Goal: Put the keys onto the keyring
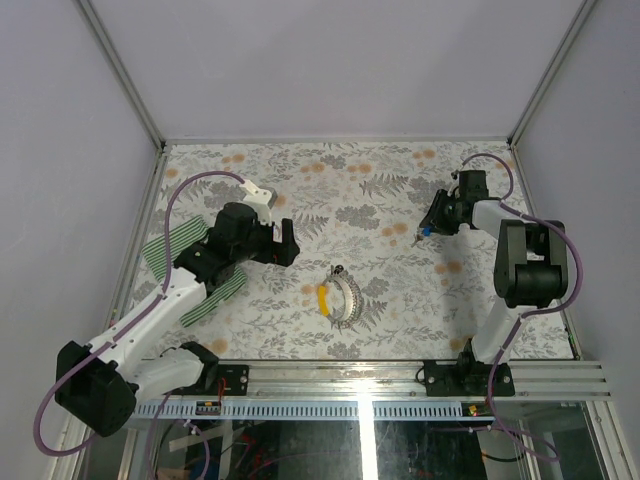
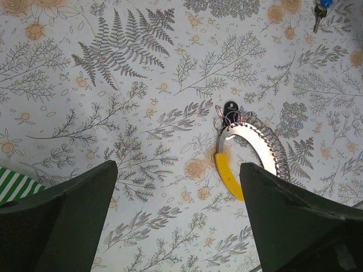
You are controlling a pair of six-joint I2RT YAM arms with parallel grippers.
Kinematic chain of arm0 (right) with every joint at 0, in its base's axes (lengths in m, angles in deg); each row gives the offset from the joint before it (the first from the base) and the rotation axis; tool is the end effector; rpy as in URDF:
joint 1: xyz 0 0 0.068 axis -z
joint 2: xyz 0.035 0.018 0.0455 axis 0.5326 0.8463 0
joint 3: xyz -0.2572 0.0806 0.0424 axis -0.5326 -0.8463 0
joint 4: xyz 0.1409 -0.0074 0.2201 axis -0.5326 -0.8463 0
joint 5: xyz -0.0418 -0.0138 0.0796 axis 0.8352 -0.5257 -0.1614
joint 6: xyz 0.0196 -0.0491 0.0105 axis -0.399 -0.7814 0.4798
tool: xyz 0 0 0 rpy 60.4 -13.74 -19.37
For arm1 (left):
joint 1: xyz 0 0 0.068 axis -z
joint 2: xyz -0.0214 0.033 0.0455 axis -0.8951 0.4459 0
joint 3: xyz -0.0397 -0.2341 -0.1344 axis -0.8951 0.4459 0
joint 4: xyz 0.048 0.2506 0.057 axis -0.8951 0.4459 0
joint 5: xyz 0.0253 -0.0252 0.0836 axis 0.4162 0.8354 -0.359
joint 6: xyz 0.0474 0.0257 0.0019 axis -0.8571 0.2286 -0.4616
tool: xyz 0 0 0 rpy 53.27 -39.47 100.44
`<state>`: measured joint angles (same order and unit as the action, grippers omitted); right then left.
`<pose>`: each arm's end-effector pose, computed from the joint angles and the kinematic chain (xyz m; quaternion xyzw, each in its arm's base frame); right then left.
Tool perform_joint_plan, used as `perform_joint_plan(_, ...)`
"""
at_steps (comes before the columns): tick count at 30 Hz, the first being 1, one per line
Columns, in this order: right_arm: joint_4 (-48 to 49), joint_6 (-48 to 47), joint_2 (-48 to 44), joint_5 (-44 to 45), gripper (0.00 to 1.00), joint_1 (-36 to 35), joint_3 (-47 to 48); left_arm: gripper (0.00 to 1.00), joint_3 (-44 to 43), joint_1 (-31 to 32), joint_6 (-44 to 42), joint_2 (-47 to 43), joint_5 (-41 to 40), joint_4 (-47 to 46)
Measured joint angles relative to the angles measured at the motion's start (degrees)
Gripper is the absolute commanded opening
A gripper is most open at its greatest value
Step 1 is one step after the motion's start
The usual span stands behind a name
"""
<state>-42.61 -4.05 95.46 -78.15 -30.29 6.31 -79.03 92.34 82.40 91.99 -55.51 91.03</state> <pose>0.3770 -0.0020 0.1650 0.1461 0.9220 0.1973 0.2995 0.2048 -0.1162 0.2829 0.1432 0.8749 -0.1987 0.4178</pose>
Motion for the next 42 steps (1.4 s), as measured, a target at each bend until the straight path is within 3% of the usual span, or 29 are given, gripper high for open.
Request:
perform_joint_plan(32,-0.7,-0.5,2.1,-1.0,0.19,0.0,0.5,0.86,0.0,0.0,-1.1,1.1,2.4,0.0)
perform_joint_plan(37,-0.7,-0.5,2.2,-1.8,0.19,0.0,0.5,0.85,0.0,0.0,-1.1,1.1,2.4,0.0)
perform_joint_plan(42,-0.7,-0.6,2.2,-2.0,0.09,0.0,0.5,0.83,0.0,0.0,-1.1,1.1,2.6,0.0)
